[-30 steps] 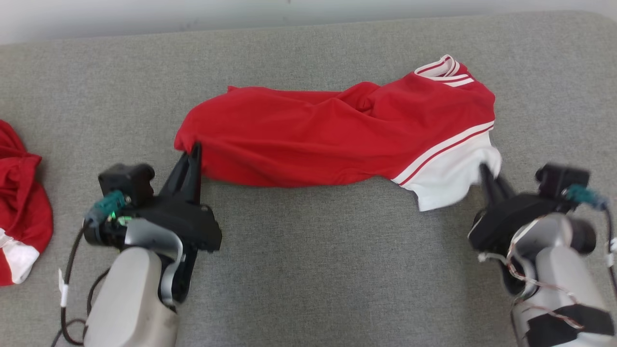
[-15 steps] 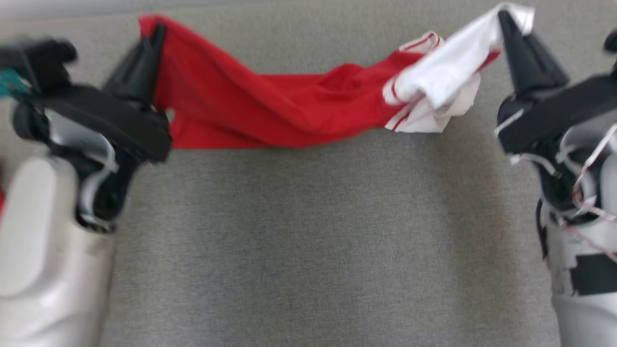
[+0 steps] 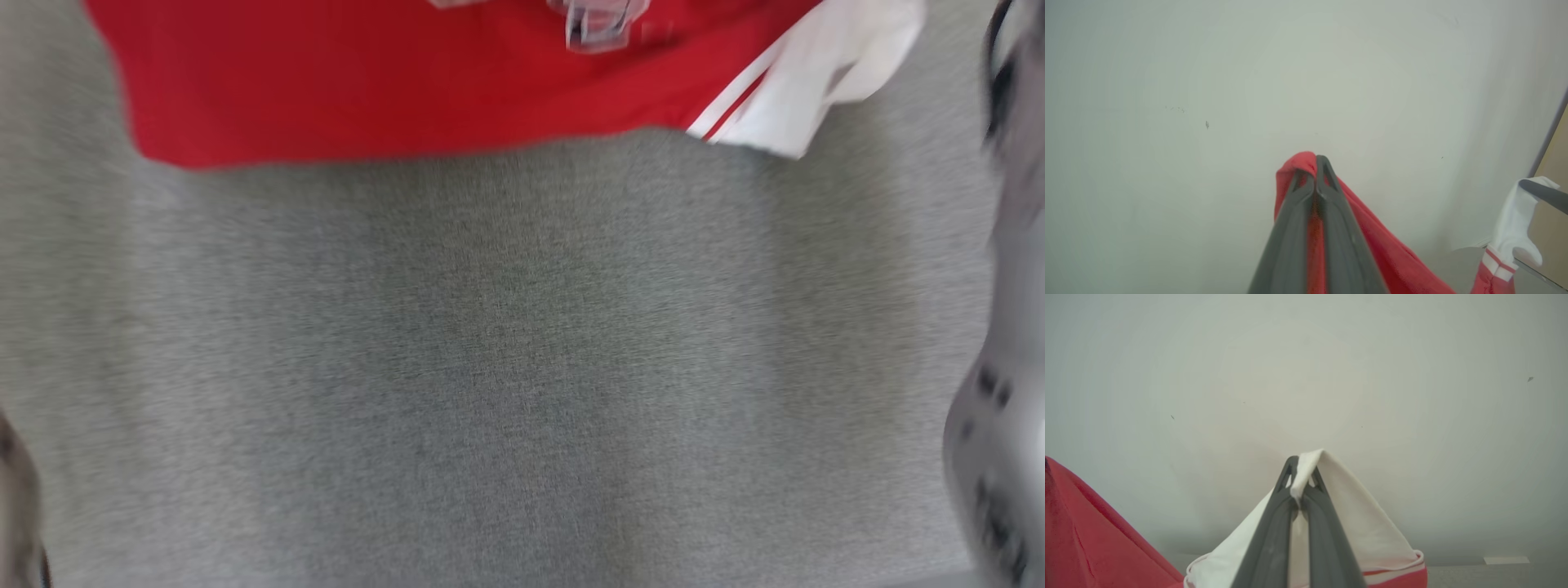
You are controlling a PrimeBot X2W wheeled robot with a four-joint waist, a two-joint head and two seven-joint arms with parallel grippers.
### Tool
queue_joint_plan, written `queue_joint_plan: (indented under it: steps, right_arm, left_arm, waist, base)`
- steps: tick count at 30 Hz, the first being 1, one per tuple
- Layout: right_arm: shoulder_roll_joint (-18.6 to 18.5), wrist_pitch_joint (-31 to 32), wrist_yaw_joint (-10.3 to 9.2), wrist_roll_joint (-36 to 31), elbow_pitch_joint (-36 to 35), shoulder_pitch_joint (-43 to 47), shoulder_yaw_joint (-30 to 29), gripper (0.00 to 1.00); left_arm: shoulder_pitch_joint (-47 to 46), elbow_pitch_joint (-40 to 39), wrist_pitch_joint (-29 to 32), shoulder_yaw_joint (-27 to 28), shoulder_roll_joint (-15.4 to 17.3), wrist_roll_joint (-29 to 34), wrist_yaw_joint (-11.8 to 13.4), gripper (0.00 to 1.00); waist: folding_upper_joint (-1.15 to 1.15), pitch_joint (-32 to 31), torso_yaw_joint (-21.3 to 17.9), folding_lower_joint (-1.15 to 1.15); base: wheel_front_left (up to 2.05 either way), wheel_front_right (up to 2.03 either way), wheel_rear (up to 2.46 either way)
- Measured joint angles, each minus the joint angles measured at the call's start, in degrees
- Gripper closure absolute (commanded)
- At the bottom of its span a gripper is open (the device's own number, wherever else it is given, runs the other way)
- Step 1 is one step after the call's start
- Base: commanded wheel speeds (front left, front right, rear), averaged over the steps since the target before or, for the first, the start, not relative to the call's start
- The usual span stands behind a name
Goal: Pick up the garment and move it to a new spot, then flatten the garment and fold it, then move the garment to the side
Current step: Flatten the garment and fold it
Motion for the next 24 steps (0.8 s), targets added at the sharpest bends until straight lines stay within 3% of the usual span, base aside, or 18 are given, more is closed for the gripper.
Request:
queue_joint_plan:
  steps: [3,4,9,10,14,19,24]
  right_arm:
    - [0.8,-4.7,0.0,-0.4,2.4,-6.1,-1.2,1.0]
    - [1.3,-9.7,0.0,-0.4,4.7,-11.9,-3.4,1.0]
    - [1.9,-20.7,0.0,-1.9,8.4,-24.9,-8.0,1.0]
    - [1.9,-20.7,0.0,-1.9,8.4,-24.9,-8.0,1.0]
    - [-0.2,-29.2,0.0,-5.3,9.9,-34.0,-9.8,1.0]
    - [-3.2,-34.2,0.0,-7.1,8.7,-38.4,-8.4,1.0]
    - [-6.0,-34.4,0.0,-7.9,9.7,-34.3,-2.8,1.0]
  left_arm:
    - [-4.3,1.3,-2.5,-0.2,0.5,1.5,0.0,1.0]
    - [-8.6,2.6,-5.3,0.1,0.9,3.1,0.0,1.0]
    - [-18.7,3.9,-12.9,1.1,1.6,6.4,1.1,1.0]
    - [-18.7,3.9,-12.9,1.1,1.6,6.4,1.1,1.0]
    - [-25.3,3.8,-18.4,3.8,1.3,6.6,2.4,1.0]
    - [-27.1,2.3,-19.8,4.9,0.5,6.2,1.9,1.0]
    - [-21.1,3.3,-19.9,3.6,0.2,5.8,0.9,1.0]
  waist:
    - [0.0,2.5,-0.2,0.0]
    - [0.0,4.7,-0.4,0.0]
    - [0.0,9.1,-0.8,0.0]
    - [0.0,9.1,-0.8,0.0]
    - [0.0,10.8,-0.8,-0.01]
    - [-0.02,11.6,0.2,-0.05]
    - [-0.01,13.7,1.0,-0.03]
  base:
    - [0.0,0.0,0.0]
    - [0.0,0.0,0.0]
    - [0.0,0.0,0.0]
    - [0.0,0.0,0.0]
    - [0.0,0.0,0.0]
    - [0.0,0.0,0.0]
    - [0.0,0.0,0.0]
